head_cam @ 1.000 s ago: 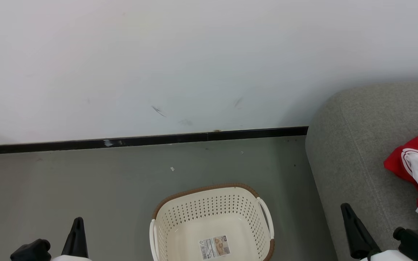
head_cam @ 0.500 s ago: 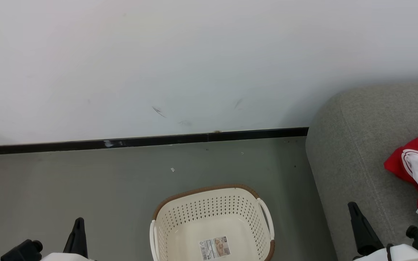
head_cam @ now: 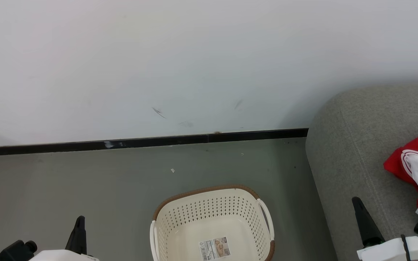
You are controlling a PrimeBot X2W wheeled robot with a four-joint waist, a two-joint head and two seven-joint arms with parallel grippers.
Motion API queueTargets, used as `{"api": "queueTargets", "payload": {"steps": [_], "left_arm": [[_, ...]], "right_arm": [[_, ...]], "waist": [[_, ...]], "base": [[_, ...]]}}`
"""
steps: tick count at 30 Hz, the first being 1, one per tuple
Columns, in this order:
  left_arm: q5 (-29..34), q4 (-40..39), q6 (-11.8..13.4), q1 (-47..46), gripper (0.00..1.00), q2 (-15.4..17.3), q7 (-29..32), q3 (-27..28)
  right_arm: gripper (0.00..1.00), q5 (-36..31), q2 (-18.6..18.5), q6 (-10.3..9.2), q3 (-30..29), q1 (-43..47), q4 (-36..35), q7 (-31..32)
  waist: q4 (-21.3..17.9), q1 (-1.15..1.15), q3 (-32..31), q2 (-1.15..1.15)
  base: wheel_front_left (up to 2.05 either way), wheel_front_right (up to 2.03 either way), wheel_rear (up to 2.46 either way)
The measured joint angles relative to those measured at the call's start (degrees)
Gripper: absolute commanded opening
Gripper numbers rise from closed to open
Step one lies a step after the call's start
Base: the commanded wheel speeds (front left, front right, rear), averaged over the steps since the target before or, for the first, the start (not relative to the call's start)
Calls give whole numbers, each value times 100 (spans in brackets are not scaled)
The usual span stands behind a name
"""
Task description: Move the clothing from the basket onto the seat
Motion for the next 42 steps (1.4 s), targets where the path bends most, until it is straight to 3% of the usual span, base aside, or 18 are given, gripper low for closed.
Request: {"api": "queueTargets", "payload": {"steps": [13, 42], "left_arm": [[-858, 46, -250, -118, 0, -75, 256, 213], [-2847, 175, -902, -355, 0, -310, 849, 725]], "right_arm": [[0, 1279, -87, 0, 5, -143, 198, 208], [0, 4186, -307, 0, 47, -598, 557, 647]], "waist": [[0, -23, 20, 0], [1, -27, 12, 0]], "base": [[0, 0, 0], [0, 0, 0]]}}
